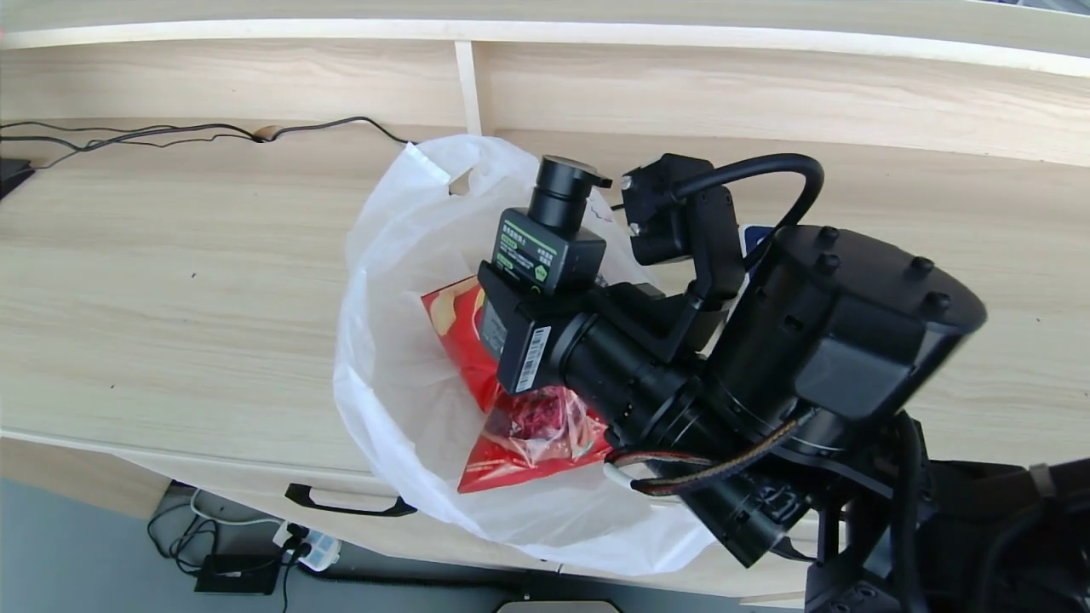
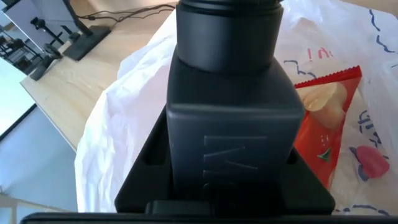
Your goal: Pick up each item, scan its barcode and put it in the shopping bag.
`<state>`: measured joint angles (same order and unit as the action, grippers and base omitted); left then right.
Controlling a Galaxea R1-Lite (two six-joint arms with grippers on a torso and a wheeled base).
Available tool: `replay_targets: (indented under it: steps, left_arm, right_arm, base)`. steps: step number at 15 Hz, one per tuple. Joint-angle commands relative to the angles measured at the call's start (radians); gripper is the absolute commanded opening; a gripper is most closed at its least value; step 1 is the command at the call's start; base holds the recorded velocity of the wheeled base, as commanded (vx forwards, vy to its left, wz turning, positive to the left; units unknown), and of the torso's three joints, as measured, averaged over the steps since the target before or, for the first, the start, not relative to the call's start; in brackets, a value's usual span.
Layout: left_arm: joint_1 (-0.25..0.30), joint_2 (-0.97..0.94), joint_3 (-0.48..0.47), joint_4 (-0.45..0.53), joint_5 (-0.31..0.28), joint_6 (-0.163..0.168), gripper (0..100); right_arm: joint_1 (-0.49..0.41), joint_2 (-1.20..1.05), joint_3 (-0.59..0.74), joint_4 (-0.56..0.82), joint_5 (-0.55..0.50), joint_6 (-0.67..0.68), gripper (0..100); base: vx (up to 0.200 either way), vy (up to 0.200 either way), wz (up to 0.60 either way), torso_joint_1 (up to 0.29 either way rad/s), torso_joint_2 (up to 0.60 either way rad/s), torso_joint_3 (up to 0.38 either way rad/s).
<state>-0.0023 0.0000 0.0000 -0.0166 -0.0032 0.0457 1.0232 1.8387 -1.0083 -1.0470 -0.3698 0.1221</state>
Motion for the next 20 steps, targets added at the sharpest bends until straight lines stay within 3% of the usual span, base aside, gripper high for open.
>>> replay_targets:
  steps: [1, 4, 5, 9, 10, 20]
  left_arm:
    - [0.001, 0.000, 0.000, 0.000, 0.000, 0.000, 100]
    - [-0.001, 0.002, 0.000, 0.000, 0.000, 0.000, 100]
    - [-0.001, 0.000, 0.000, 0.000, 0.000, 0.000, 100]
    - [-0.001, 0.002, 0.000, 0.000, 0.000, 0.008, 100]
    - [-0.001, 0.002, 0.000, 0.000, 0.000, 0.008, 100]
    - [-0.001, 0.000, 0.000, 0.000, 0.000, 0.009, 100]
  right_arm:
    - [-0.002, 0.022, 0.000, -0.002, 0.002, 0.010, 0]
    - [0.009, 0.002, -0.095, 0.024, -0.018, 0.007, 0]
    - [0.040, -0.030, -0.139, 0.128, -0.066, 0.013, 0]
    - [0.075, -0.016, -0.102, 0.148, -0.172, 0.103, 0]
    - [0.075, 0.005, -0.098, 0.099, -0.199, 0.143, 0]
    - [0.084, 0.037, -0.047, 0.082, -0.233, 0.228, 0]
  base:
    - [0.000, 0.000, 0.00, 0.000, 0.00, 0.000]
    - [0.000, 0.000, 0.00, 0.000, 0.00, 0.000]
    - [0.000, 0.000, 0.00, 0.000, 0.00, 0.000]
    - [0.000, 0.000, 0.00, 0.000, 0.00, 0.000]
    - [0.000, 0.000, 0.00, 0.000, 0.00, 0.000]
    - [0.000, 0.000, 0.00, 0.000, 0.00, 0.000]
